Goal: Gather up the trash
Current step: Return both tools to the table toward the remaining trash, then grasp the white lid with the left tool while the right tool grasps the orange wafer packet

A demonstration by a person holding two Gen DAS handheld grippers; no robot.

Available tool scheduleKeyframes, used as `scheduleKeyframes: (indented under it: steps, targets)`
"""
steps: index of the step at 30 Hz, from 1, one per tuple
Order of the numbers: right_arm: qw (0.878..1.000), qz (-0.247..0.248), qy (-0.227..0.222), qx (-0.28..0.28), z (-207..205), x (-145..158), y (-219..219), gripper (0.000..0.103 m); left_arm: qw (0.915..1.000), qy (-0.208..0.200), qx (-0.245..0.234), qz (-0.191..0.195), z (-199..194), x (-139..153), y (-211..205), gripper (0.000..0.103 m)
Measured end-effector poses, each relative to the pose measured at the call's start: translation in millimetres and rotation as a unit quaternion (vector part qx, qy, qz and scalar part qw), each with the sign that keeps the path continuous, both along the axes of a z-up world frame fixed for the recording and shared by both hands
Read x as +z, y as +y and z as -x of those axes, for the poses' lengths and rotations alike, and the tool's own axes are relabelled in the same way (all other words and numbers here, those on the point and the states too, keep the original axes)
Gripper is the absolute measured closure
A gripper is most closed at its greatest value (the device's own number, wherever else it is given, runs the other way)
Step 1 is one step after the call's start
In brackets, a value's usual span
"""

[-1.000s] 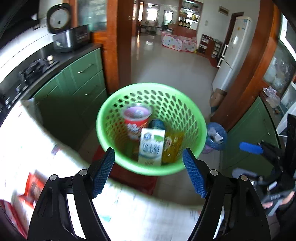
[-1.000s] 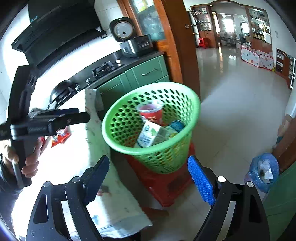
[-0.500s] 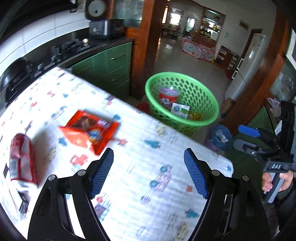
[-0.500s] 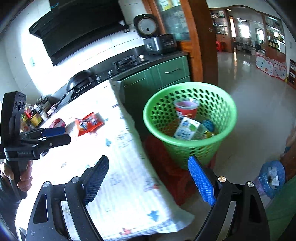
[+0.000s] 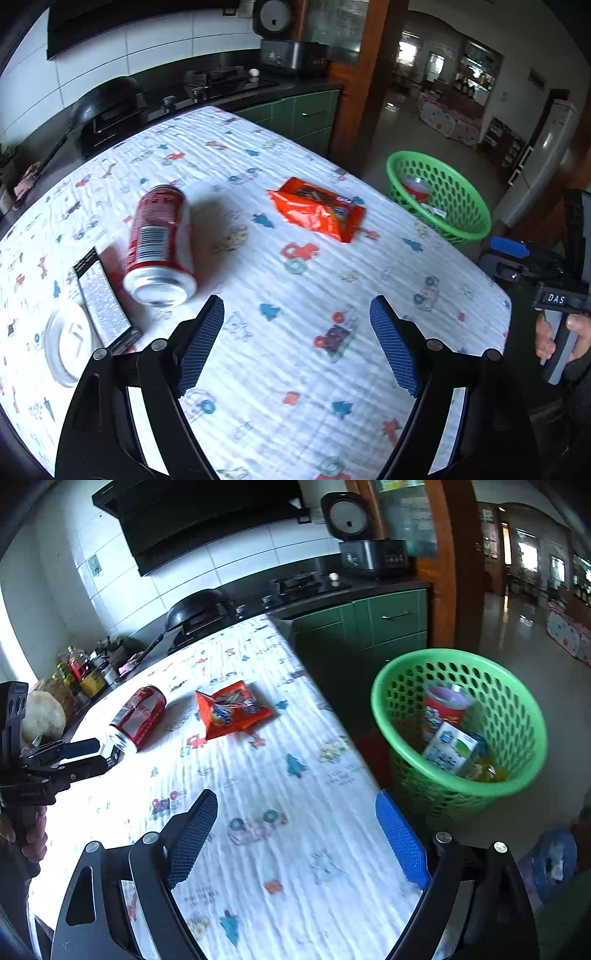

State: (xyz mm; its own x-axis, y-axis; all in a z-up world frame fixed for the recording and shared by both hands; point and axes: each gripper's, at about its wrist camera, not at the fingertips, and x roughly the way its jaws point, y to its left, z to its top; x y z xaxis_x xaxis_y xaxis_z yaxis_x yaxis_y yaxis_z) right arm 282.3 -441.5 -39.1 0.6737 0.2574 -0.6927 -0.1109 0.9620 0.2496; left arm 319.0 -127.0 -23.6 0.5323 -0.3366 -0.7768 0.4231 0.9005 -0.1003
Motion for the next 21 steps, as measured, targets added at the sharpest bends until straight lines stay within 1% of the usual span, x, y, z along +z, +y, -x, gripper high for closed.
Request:
scheduleKeyframes:
  steps: [6, 11, 16, 21]
  targets:
    - [0.999, 0.014, 0.007, 0.035, -35, -5, 34, 0.018, 0.9984, 0.000, 0.055, -0.010, -4, -3, 60, 0.020]
    - [0.997, 0.029, 0.009, 0.067, -65, -7, 60, 0.017, 0.9960, 0.002, 0.088, -0.015, -6, -8, 100, 0.019]
    - [0.995, 0.039, 0.010, 0.092, -97, -11, 81, 0.015, 0.9936, 0.006, 0.110, -0.023, -5, -15, 127, 0.018]
    - [0.989, 0.073, 0.015, 0.124, -129, -20, 103, 0.015, 0.9923, 0.007, 0.119, -0.033, -5, -22, 147, 0.014]
